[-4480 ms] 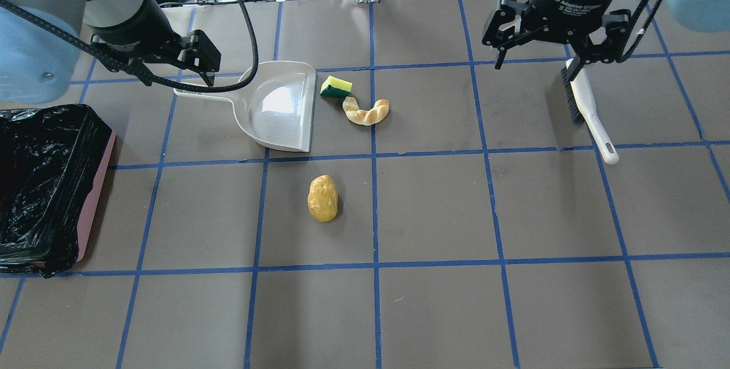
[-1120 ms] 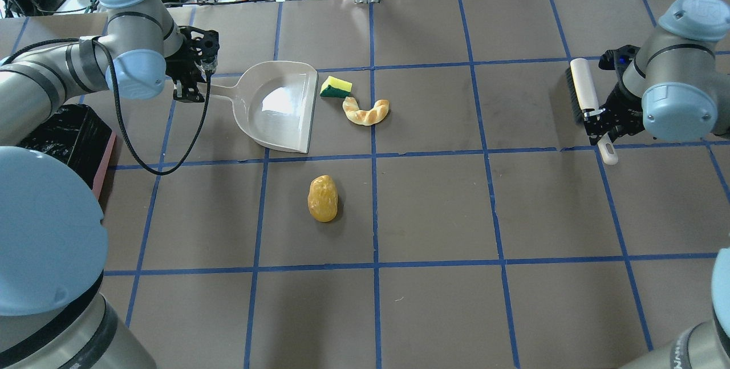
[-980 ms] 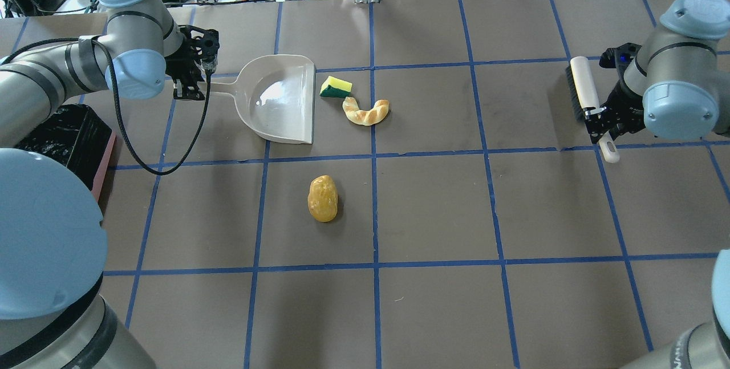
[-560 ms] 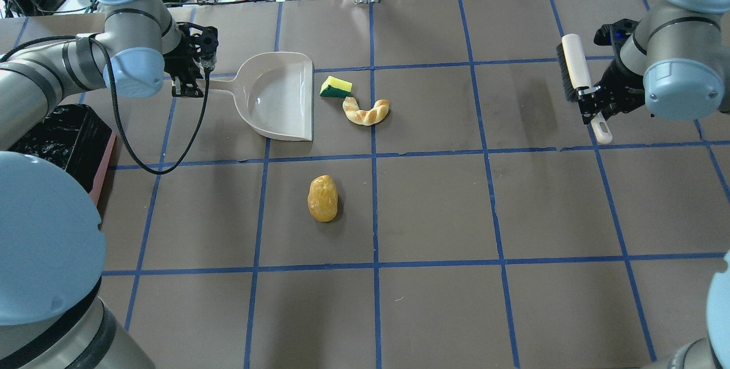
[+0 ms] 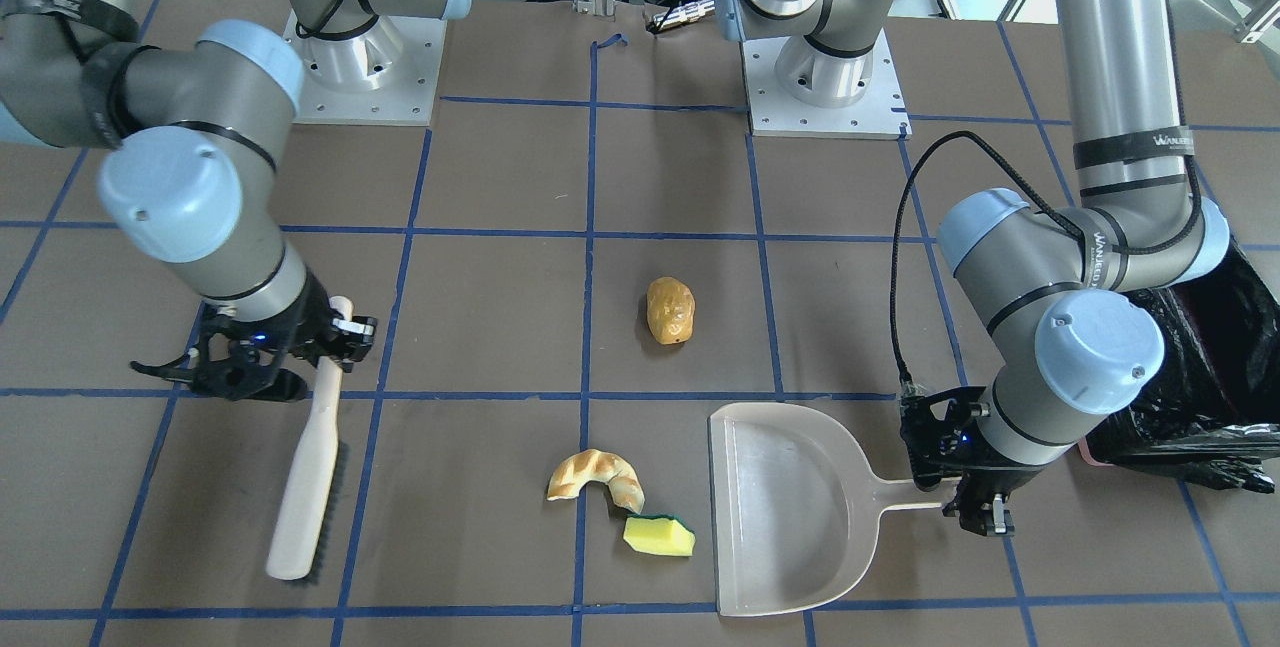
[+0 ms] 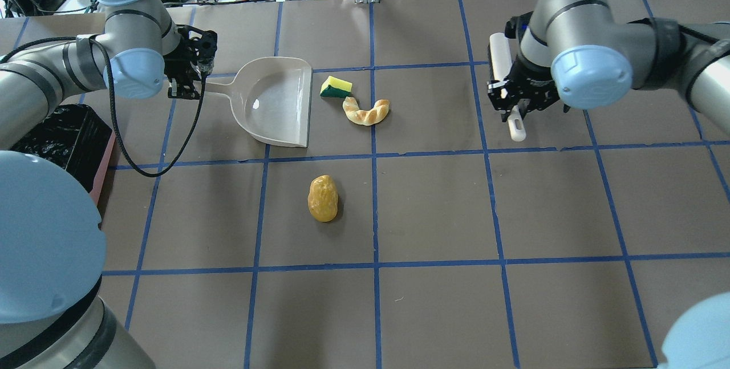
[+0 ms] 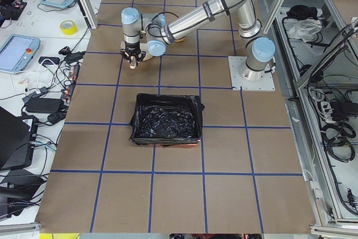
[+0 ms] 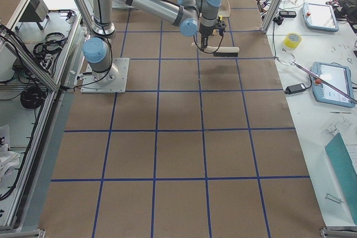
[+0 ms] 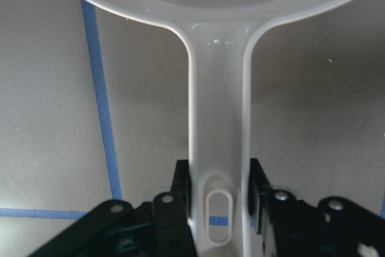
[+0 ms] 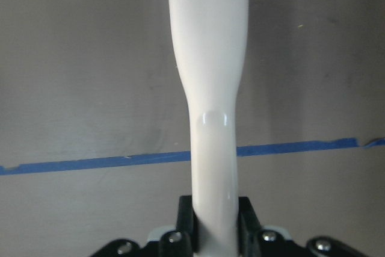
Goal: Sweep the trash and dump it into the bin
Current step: 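Sweep sponge and bread roll into dustpan with brush in right gripper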
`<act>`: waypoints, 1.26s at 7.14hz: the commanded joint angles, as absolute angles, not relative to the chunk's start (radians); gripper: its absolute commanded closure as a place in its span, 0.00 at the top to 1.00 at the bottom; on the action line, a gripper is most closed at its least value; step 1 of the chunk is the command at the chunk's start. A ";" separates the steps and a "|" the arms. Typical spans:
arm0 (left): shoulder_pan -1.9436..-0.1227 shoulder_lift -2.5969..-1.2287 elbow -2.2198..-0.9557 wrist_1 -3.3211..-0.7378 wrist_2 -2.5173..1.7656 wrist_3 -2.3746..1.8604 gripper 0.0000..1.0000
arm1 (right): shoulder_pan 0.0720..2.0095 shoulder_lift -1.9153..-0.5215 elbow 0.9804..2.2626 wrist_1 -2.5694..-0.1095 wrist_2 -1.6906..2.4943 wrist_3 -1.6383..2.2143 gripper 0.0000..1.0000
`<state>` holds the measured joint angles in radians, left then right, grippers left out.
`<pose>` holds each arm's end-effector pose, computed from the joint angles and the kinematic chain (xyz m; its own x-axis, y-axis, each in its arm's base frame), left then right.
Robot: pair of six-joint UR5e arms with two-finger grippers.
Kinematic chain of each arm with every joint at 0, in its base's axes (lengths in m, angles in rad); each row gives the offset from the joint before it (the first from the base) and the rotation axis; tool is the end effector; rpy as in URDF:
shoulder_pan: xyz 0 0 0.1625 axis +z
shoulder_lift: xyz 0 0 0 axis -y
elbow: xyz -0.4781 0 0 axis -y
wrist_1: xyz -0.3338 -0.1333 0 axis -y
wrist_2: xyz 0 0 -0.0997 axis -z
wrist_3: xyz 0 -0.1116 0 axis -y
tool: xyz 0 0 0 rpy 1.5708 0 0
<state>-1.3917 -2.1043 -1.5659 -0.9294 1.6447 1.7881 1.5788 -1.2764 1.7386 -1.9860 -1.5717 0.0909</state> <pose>-0.0085 -0.6550 0.3064 0.0384 0.9948 -0.0941 0.9950 -0.0293 0.0959 0.1375 -0.5308 0.3550 -0.9966 0.0827 0.0052 0.0828 0.9955 0.0467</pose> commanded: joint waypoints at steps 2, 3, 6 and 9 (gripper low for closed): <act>-1.393 -2.109 -1.562 -0.937 1.647 1.795 0.00 | 1.750 -1.183 1.692 -1.999 -1.548 0.221 0.00; -1.393 -2.109 -1.562 -0.939 1.647 1.793 0.00 | 1.781 -1.161 1.674 -2.008 -1.543 0.263 0.00; -1.393 -2.114 -1.559 -0.939 1.661 1.795 0.00 | 1.879 -1.076 1.599 -2.087 -1.479 0.375 0.00; -1.393 -2.114 -1.557 -0.939 1.661 1.795 0.00 | 1.930 -1.036 1.571 -2.098 -1.474 0.442 0.00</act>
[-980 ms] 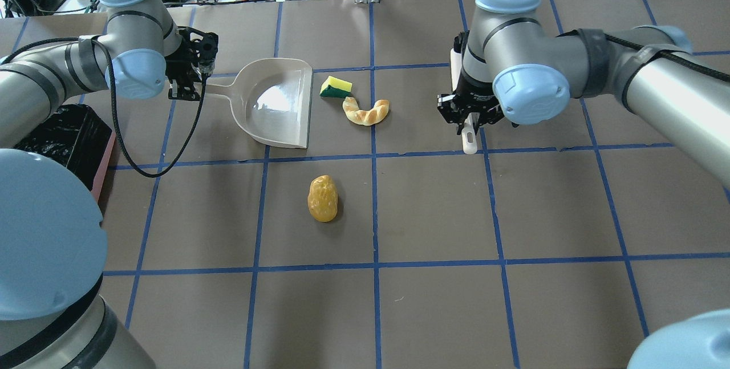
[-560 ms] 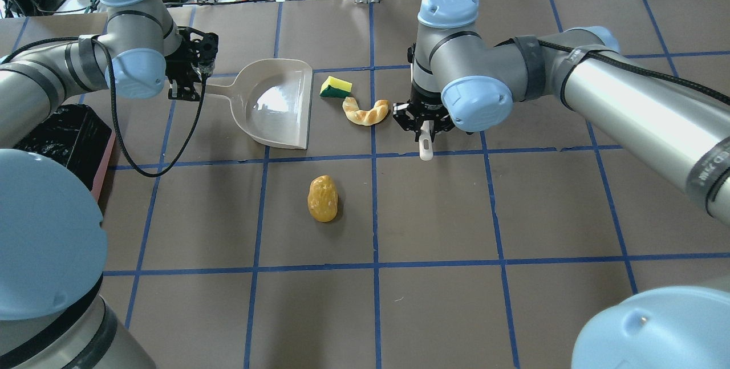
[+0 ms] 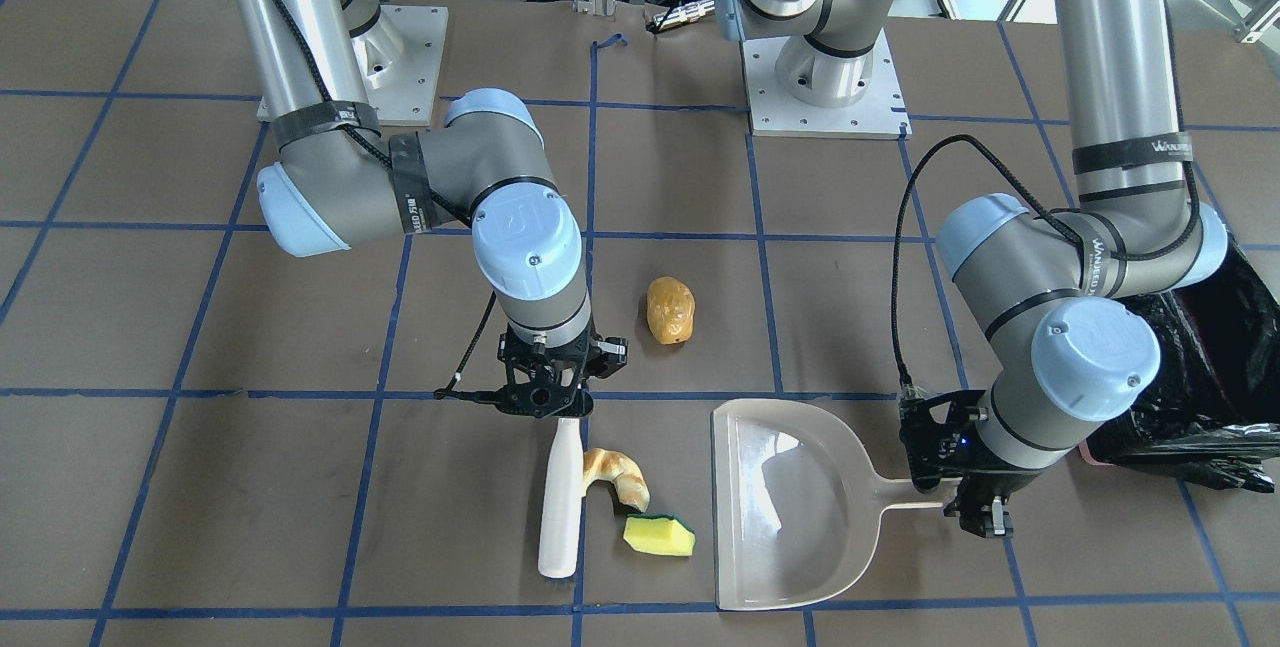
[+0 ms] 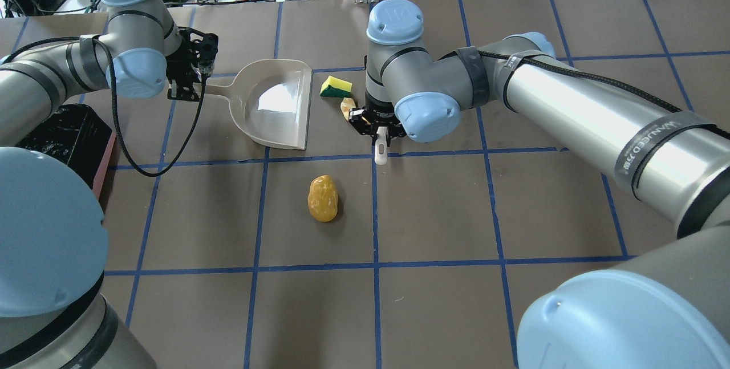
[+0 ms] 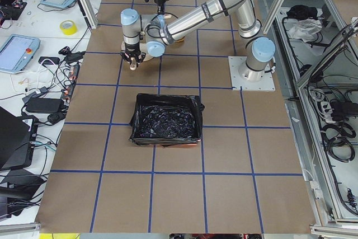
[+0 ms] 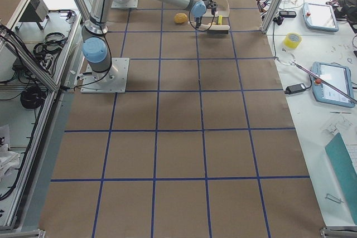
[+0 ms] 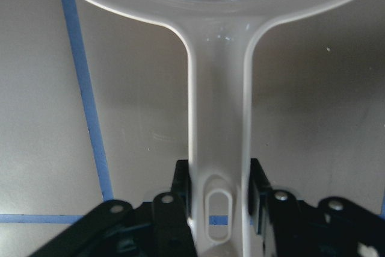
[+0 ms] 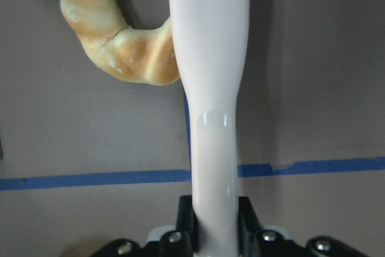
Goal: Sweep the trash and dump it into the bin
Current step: 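Sweep sponge and bread roll into dustpan with brush in right gripper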
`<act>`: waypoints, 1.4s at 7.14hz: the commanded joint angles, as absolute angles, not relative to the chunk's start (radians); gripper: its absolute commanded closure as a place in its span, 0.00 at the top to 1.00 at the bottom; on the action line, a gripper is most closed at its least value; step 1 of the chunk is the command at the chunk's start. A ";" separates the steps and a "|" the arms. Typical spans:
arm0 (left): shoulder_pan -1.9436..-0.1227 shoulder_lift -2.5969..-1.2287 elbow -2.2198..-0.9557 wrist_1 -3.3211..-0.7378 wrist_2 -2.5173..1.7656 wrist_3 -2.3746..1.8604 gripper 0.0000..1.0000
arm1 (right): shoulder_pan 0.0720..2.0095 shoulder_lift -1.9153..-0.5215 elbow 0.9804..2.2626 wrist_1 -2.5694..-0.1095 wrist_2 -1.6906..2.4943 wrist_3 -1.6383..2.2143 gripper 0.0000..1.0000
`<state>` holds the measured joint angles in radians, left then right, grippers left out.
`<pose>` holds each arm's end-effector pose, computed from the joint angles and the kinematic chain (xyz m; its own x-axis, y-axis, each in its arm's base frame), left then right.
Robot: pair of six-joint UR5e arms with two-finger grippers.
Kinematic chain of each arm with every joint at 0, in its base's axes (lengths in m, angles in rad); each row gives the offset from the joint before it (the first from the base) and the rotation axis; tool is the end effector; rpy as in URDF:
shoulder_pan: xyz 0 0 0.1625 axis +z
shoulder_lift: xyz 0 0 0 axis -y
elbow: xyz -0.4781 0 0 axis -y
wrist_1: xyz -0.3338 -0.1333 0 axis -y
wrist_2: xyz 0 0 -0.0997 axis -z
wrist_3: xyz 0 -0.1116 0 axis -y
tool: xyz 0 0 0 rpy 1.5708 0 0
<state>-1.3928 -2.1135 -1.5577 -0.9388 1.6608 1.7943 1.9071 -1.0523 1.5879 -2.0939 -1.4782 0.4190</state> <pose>-0.0070 -0.6572 0.3029 0.0452 0.9958 -0.0799 0.9933 -0.0362 0.1098 0.3409 -0.5400 0.2950 -0.9932 0.0849 -0.0794 0.0811 0.9955 0.0490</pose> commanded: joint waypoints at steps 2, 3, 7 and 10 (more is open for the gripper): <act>-1.393 -2.114 -1.557 -0.939 1.661 1.795 0.00 | 1.988 -0.981 1.485 -2.141 -1.431 0.550 0.00; -1.393 -2.112 -1.557 -0.939 1.661 1.795 0.00 | 2.017 -0.951 1.442 -2.143 -1.421 0.589 0.00; -1.393 -2.108 -1.557 -0.939 1.663 1.795 0.00 | 2.088 -0.914 1.391 -2.177 -1.405 0.688 0.00; -1.393 -2.106 -1.557 -0.939 1.664 1.795 0.00 | 2.141 -0.916 1.358 -2.168 -1.405 0.810 0.00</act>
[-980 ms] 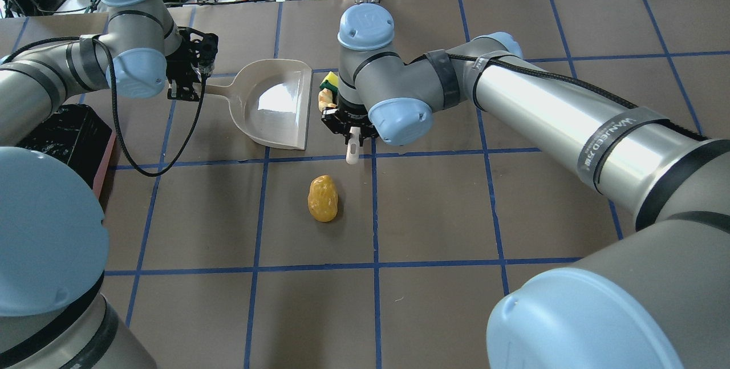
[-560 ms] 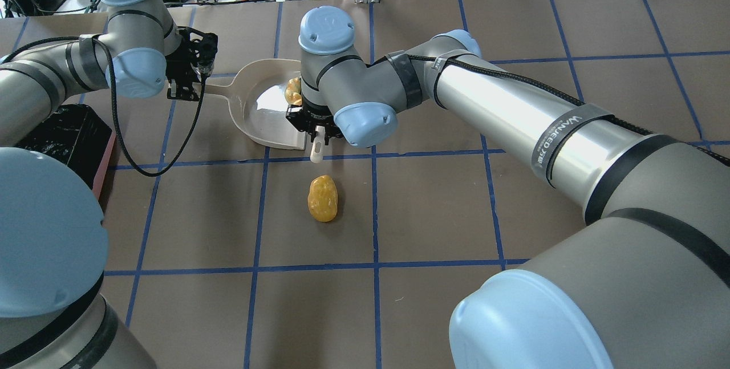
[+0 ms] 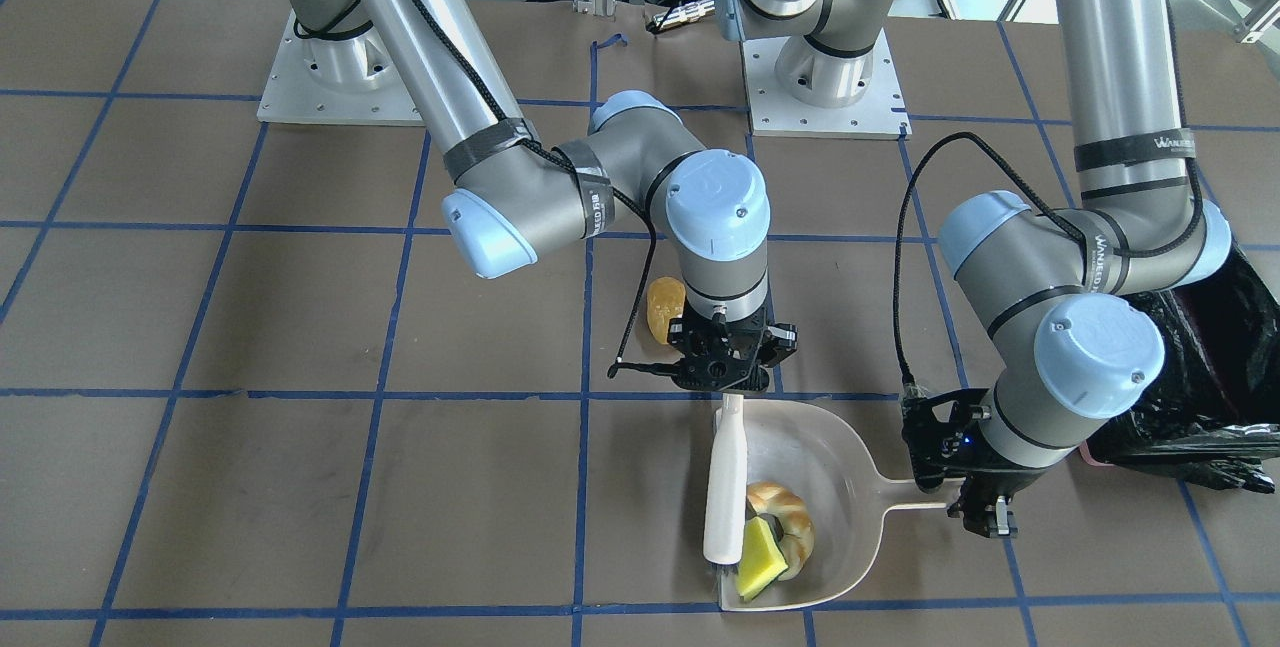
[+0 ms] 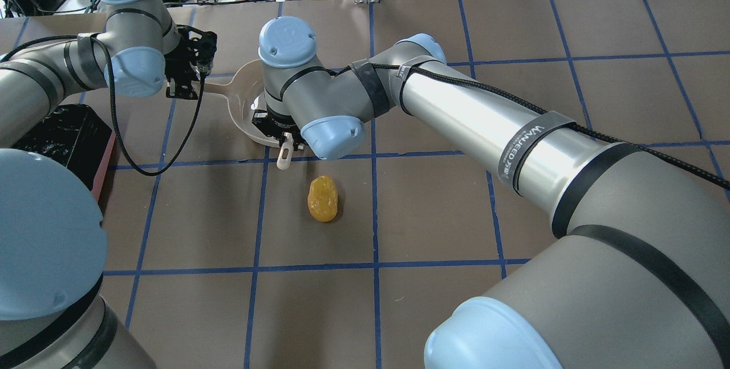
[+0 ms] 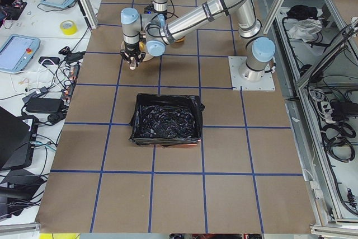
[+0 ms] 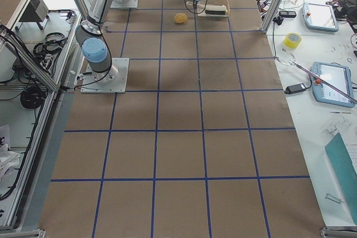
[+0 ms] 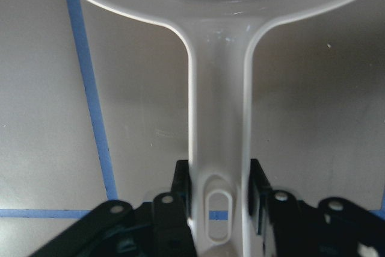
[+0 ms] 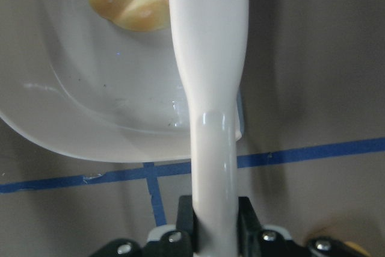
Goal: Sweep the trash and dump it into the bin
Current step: 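Sweep potato toward dustpan with right gripper's brush while left holds dustpan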
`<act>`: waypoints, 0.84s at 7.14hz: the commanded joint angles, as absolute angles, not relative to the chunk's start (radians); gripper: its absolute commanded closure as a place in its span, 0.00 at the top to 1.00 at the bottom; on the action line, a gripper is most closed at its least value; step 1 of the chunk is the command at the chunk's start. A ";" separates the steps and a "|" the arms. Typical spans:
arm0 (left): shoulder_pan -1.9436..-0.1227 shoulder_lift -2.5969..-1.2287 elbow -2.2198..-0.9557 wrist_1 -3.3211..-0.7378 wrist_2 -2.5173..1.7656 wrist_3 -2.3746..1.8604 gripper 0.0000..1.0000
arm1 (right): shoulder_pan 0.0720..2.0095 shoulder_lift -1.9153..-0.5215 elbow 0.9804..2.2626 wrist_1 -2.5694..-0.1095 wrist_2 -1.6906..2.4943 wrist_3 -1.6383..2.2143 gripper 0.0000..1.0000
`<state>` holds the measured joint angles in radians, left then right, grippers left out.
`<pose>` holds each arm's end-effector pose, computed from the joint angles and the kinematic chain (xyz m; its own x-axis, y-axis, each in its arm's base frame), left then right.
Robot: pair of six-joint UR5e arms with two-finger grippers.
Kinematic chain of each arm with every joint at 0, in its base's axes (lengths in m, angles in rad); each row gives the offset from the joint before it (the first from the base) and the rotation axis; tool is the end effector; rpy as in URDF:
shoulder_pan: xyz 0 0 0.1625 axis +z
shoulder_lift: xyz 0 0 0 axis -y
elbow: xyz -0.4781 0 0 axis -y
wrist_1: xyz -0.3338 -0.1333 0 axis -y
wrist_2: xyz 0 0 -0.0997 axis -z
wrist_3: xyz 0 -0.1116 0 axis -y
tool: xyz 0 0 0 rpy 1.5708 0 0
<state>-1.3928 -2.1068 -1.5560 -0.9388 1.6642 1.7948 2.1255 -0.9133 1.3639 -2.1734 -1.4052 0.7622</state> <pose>-0.0067 -0.6566 0.3079 0.0457 0.9951 -0.0872 0.9927 -0.0355 0.1149 0.5018 -0.5218 0.3018 -0.9564 0.1891 -0.2224 0.1933 0.9811 0.0030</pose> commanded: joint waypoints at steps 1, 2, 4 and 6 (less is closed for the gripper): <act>-1.393 -2.103 -1.557 -0.939 1.664 1.795 0.00 | 2.140 -0.920 1.359 -2.157 -1.398 0.834 0.00; -1.393 -2.103 -1.559 -0.939 1.664 1.795 0.00 | 2.129 -0.948 1.359 -2.116 -1.363 0.831 0.00; -1.391 -2.083 -1.566 -0.939 1.664 1.796 0.00 | 2.090 -1.059 1.393 -1.975 -1.423 0.769 0.00; -1.385 -2.036 -1.619 -0.927 1.664 1.801 0.00 | 2.057 -1.205 1.535 -1.908 -1.422 0.784 0.00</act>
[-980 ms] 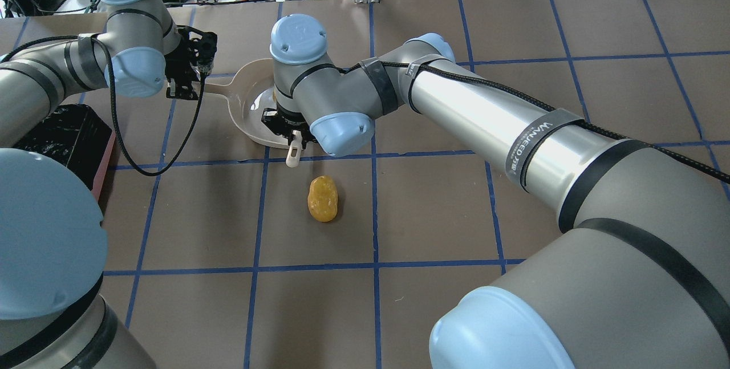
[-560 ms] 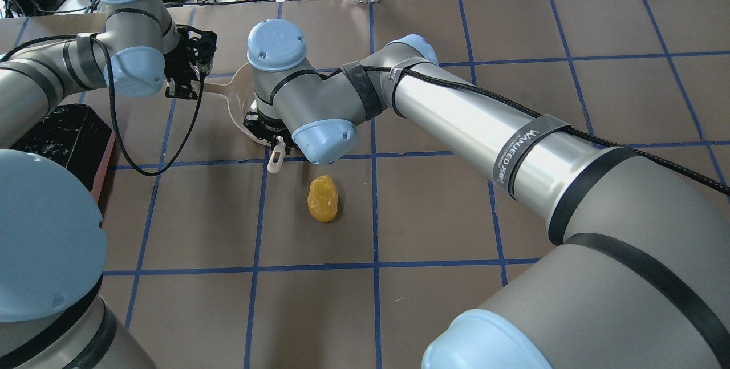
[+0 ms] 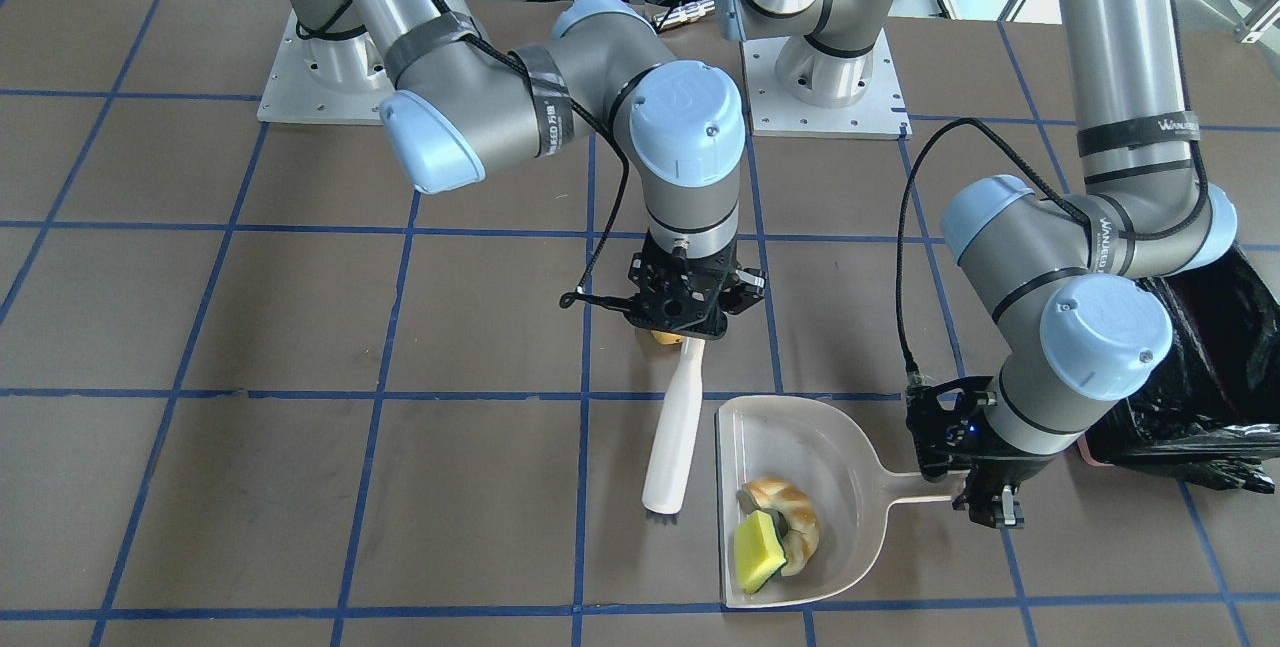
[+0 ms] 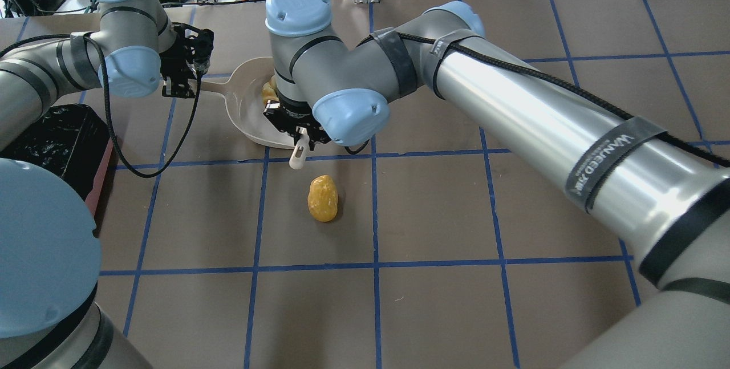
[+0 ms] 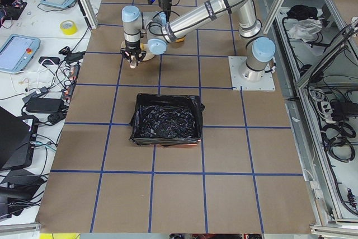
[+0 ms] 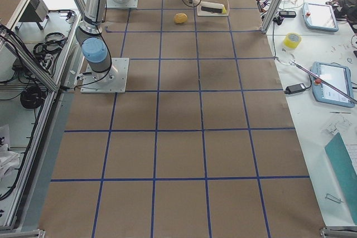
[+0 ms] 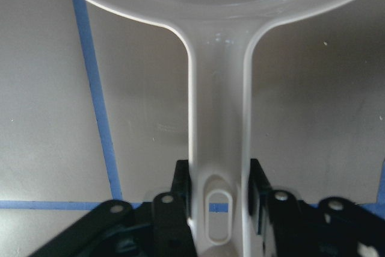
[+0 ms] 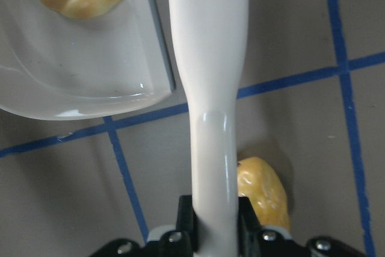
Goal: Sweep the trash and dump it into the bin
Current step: 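Sweep potato toward dustpan with right gripper's brush while left holds dustpan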
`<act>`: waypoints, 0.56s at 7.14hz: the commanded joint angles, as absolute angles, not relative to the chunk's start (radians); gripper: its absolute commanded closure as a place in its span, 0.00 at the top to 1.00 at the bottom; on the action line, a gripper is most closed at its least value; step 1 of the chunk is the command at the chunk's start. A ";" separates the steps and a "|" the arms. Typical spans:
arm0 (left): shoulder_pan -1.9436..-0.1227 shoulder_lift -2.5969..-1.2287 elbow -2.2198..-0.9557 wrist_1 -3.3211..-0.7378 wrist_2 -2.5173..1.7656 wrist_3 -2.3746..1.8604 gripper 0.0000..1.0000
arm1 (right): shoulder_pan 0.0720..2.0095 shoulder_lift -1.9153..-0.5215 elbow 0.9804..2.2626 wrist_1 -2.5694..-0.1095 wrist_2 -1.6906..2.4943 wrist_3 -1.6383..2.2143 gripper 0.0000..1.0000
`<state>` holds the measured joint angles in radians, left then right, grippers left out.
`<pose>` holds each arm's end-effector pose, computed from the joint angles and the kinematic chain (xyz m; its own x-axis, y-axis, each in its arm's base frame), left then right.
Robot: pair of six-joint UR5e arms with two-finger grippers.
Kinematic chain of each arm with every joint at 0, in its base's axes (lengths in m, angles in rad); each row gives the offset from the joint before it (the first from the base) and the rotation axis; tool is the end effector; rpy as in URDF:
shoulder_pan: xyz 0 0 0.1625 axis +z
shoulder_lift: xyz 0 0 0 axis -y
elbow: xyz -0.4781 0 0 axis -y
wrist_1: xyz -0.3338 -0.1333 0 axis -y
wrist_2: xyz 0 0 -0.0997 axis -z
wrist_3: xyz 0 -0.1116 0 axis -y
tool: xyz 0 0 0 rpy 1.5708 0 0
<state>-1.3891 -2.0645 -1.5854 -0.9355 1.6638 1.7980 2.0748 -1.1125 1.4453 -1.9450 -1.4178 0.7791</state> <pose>-0.0069 -0.6430 0.3235 0.0455 0.9937 -0.1026 0.9924 -0.0332 0.1183 0.4364 -0.4801 0.3761 -0.9527 0.2712 -0.1374 0.2626 0.9618 0.0775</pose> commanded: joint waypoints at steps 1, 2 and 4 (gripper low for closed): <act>-1.385 -2.001 -1.675 -0.913 1.664 1.846 0.00 | 2.059 -1.295 1.640 -1.908 -1.458 0.784 0.00; -1.378 -1.956 -1.728 -0.894 1.664 1.864 0.00 | 2.063 -1.371 1.739 -1.911 -1.489 0.805 0.00; -1.365 -1.834 -1.877 -0.865 1.664 1.882 0.00 | 2.072 -1.519 1.924 -1.922 -1.480 0.836 0.00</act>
<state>-1.3721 -1.9058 -1.7863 -0.8895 1.6644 1.8677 2.0682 -1.4231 1.8092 -1.9186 -1.4796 0.8251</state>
